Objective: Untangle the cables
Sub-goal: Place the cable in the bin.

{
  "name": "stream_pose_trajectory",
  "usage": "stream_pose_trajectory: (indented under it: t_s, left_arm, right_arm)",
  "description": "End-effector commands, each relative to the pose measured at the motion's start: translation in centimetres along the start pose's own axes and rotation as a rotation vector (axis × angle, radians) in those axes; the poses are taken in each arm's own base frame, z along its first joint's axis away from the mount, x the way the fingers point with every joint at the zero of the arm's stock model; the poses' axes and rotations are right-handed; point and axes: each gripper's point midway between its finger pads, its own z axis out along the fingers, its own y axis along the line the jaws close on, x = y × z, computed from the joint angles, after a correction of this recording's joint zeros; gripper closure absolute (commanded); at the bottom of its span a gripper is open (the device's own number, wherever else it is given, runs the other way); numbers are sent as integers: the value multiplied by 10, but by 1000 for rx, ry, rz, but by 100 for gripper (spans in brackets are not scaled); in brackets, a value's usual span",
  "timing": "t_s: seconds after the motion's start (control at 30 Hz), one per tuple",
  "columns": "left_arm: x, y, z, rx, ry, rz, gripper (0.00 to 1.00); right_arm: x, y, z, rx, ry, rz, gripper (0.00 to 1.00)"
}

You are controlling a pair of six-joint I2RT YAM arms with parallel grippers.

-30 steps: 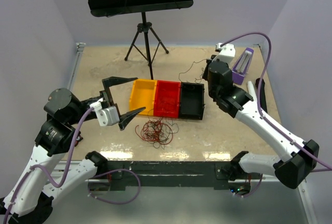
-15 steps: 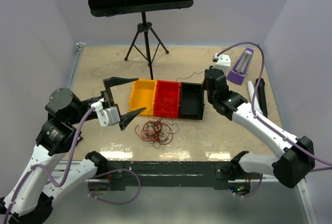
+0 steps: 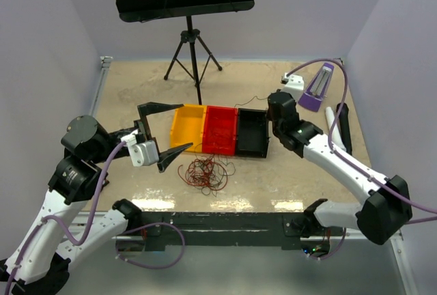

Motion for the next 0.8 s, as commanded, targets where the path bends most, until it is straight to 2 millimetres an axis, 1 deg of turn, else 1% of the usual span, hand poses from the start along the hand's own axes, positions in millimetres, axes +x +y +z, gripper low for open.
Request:
stream_pose_trajectory:
  t_s: [0.0, 0.1, 0.13, 0.23, 0.3, 0.5, 0.77]
  left_arm:
    - [-5, 0, 3, 10, -31, 12, 0]
    - [-7, 1, 2, 5, -33, 16, 0]
    - [-8, 1, 1, 3, -33, 17, 0]
    - [-7, 1, 0, 1, -29, 18, 0]
    - [-6, 1, 0, 1, -26, 19, 0]
    - [-4, 1, 2, 2, -24, 17, 0]
    - [-4, 2, 3, 0, -27, 13, 0]
  right_arm:
    - [12, 8, 19, 37, 42, 24, 100]
    - [26, 12, 35, 93, 78, 15, 100]
    - [37, 11, 42, 118, 100, 2, 100]
    - [55, 7, 52, 175, 135, -1, 100]
    - [63, 4, 56, 200, 143, -9, 100]
    - [82, 13, 62, 167, 178, -10, 100]
    - [99, 23, 70, 139, 219, -20, 100]
